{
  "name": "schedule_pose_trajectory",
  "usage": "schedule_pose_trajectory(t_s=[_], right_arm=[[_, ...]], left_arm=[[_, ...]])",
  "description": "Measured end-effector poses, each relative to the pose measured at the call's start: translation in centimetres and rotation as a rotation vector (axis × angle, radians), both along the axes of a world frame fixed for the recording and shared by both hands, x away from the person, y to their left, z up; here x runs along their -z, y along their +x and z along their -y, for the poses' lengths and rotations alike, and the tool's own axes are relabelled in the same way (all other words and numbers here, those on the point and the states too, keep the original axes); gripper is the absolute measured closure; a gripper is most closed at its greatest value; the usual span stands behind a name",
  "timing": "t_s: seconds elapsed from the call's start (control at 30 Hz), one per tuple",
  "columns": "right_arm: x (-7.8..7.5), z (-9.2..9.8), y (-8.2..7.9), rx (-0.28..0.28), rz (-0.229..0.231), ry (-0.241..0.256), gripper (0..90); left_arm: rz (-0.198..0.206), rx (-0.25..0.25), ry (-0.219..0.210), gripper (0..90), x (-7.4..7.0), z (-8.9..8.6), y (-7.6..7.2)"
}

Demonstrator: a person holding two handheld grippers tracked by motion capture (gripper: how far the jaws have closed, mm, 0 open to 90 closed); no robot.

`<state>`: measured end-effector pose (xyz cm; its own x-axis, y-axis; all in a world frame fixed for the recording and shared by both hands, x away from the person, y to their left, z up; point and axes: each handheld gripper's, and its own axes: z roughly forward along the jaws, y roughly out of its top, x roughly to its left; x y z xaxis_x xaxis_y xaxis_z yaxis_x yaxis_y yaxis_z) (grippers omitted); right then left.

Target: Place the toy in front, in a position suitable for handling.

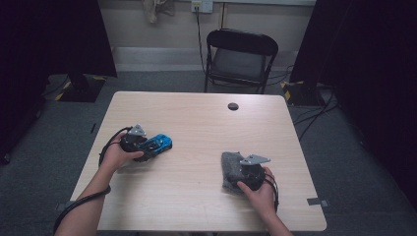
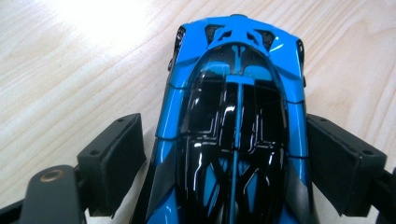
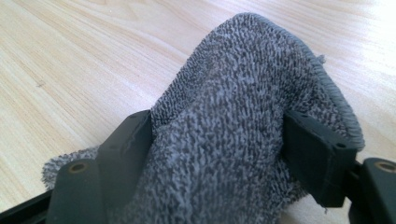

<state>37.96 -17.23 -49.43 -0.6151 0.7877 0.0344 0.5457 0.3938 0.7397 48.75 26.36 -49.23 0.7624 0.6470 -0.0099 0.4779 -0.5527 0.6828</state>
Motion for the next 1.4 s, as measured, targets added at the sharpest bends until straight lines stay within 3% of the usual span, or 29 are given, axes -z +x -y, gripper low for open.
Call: schedule_pose_trajectory(t_s=[0.1, 0.33, 0.6, 0.7, 0.73, 0.97, 1.03, 1.4], right_arm=[[0.0, 0.0, 0.0, 0.001, 0.0, 0.001, 26.6], [0.0, 0.0, 0.0, 0.002, 0.001, 0.002, 26.6], [0.0, 0.0, 0.0, 0.003, 0.001, 0.002, 26.6], [0.0, 0.0, 0.0, 0.002, 0.001, 0.002, 26.6], [0.0, 0.0, 0.0, 0.002, 0.001, 0.002, 26.6], [0.0, 0.0, 0.0, 0.002, 0.001, 0.003, 26.6], [0.0, 0.0, 0.0, 0.001, 0.001, 0.002, 26.6], [0.0, 0.0, 0.0, 0.001, 0.002, 0.004, 26.6]], left_arm=[[0.008, 0.01, 0.015, 15.9, -0.1, 0.3, 0.2], [0.007, 0.007, -0.023, 15.0, 0.5, 0.6, 0.6], [0.023, 0.01, -0.027, 15.7, 0.6, 0.5, 0.5], [-0.002, 0.037, -0.001, 24.4, 0.0, 0.6, 0.2], [-0.007, 0.026, 0.005, 26.0, 0.0, 0.7, 0.1], [-0.031, -0.02, 0.01, 26.3, -0.3, 1.1, -0.2], [-0.017, -0.015, 0.017, 26.3, -0.4, 1.2, -0.2], [-0.02, -0.024, 0.003, 26.3, -2.2, 1.8, -0.3]])
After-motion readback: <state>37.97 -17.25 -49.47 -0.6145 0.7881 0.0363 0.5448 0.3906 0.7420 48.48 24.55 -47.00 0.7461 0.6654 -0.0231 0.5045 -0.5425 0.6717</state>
